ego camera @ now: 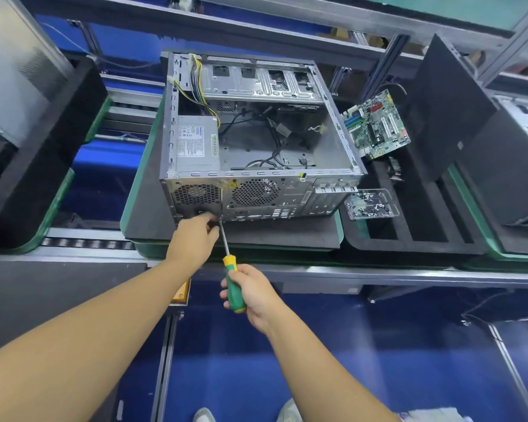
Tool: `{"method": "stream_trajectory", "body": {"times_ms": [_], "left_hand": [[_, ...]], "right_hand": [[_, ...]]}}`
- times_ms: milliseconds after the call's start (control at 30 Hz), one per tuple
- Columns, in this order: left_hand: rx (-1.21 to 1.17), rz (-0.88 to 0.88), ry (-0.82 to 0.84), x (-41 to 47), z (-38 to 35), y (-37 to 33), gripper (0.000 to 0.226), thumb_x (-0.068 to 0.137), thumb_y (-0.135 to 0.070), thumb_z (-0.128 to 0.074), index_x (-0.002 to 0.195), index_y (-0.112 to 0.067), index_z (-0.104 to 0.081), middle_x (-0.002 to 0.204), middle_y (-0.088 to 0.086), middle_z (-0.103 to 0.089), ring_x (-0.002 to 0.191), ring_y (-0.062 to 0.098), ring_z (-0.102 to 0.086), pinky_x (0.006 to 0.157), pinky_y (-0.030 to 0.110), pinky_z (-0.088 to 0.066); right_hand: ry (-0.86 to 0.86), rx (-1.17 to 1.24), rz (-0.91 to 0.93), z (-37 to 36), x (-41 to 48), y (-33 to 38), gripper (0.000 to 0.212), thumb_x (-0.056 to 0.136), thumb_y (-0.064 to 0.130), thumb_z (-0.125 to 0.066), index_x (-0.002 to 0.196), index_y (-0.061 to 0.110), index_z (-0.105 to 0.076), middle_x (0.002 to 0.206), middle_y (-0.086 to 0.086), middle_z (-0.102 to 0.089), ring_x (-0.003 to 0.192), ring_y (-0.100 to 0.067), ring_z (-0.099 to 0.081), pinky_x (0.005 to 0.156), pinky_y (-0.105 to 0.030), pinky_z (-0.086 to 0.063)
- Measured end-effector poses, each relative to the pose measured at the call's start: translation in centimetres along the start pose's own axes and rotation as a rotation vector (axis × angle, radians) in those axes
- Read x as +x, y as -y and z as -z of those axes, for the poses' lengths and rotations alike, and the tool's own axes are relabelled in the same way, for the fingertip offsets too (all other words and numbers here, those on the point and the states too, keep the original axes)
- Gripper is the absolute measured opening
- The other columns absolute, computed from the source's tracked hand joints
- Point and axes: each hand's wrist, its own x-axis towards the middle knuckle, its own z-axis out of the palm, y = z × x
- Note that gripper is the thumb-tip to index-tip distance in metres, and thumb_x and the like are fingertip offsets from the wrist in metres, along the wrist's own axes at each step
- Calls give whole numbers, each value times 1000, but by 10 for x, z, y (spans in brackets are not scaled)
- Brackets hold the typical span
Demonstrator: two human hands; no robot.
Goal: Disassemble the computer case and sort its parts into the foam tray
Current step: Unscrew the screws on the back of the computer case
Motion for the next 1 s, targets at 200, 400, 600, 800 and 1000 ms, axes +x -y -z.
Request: {"method": "stream_trajectory", "body": {"times_ms": [200,400,600,800,1000], "left_hand": [[-63,-19,19,0,3,2,23,96,-28,-59,118,-22,-65,88,-1,-64,72,25,-65,75,43,-59],[59,-101,48,5,6,1,17,98,-34,-55,109,-22,-61,86,1,-65,67,23,-62,68,36,-57],[-117,42,-35,2,-8,-3,16,96,-39,-59,97,-24,-61,72,-5,-59,37,8,-60,54,27,-50],[-397,280,-191,4,-27,-14,5,95,-25,-64,91,-21,-66,73,-4,-67,46,12,-67,66,42,-62],[-546,512,-241,11,-30,-31,5,91,-13,-67,88,-16,-70,74,5,-69,54,20,-71,60,43,-63]], "right_hand": [[23,-17,10,2,-2,1,18,103,21,-49,119,16,-57,91,-6,-64,72,-13,-62,60,-28,-54],[31,-46,19,2,-5,1,19,103,21,-48,119,17,-57,91,-5,-63,71,-13,-61,60,-28,-54],[16,-96,8,7,-8,-4,19,102,22,-49,118,18,-58,90,-4,-65,70,-12,-62,62,-27,-54],[-11,-127,2,16,-14,-8,17,101,21,-48,115,17,-58,89,-4,-65,69,-13,-61,62,-29,-54],[-30,-107,7,16,-17,-1,20,101,22,-49,119,16,-57,90,-5,-65,70,-13,-62,61,-28,-55]]}}
